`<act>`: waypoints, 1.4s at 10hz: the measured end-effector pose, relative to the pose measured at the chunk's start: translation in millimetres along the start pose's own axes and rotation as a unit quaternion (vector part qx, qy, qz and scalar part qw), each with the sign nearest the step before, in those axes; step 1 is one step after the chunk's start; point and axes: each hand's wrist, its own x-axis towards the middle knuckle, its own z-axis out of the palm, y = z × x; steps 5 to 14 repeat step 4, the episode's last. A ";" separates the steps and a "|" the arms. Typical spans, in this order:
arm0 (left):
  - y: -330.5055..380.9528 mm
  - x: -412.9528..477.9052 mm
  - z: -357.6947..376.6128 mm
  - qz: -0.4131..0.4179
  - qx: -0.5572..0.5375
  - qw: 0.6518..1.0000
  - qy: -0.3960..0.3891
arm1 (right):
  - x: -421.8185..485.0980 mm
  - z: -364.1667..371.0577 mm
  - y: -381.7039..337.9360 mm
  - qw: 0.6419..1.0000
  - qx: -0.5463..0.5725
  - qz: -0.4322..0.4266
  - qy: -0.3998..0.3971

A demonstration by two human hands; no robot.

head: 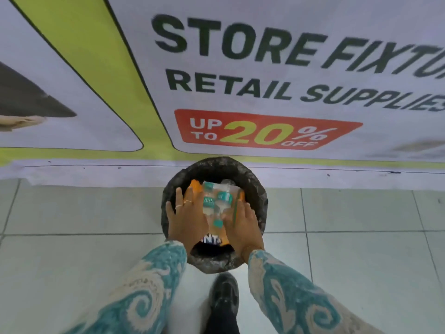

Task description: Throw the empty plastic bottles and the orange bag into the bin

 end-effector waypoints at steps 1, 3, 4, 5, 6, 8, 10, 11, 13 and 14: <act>-1.1 -4.6 1.8 0.035 0.088 0.995 0.019 | -0.5 -1.9 1.6 0.994 -0.098 -0.025 -0.040; 11.1 -14.5 -30.8 0.053 0.138 0.989 -0.006 | -7.7 -20.3 -18.2 0.985 -0.152 -0.046 -0.069; 17.4 -40.7 -68.6 0.079 0.148 0.986 0.009 | -34.5 -40.9 -40.2 0.987 -0.148 -0.060 -0.031; 17.4 -40.7 -68.6 0.079 0.148 0.986 0.009 | -34.5 -40.9 -40.2 0.987 -0.148 -0.060 -0.031; 17.4 -40.7 -68.6 0.079 0.148 0.986 0.009 | -34.5 -40.9 -40.2 0.987 -0.148 -0.060 -0.031; 17.4 -40.7 -68.6 0.079 0.148 0.986 0.009 | -34.5 -40.9 -40.2 0.987 -0.148 -0.060 -0.031; 17.4 -40.7 -68.6 0.079 0.148 0.986 0.009 | -34.5 -40.9 -40.2 0.987 -0.148 -0.060 -0.031; 17.4 -40.7 -68.6 0.079 0.148 0.986 0.009 | -34.5 -40.9 -40.2 0.987 -0.148 -0.060 -0.031; 17.4 -40.7 -68.6 0.079 0.148 0.986 0.009 | -34.5 -40.9 -40.2 0.987 -0.148 -0.060 -0.031; 17.4 -40.7 -68.6 0.079 0.148 0.986 0.009 | -34.5 -40.9 -40.2 0.987 -0.148 -0.060 -0.031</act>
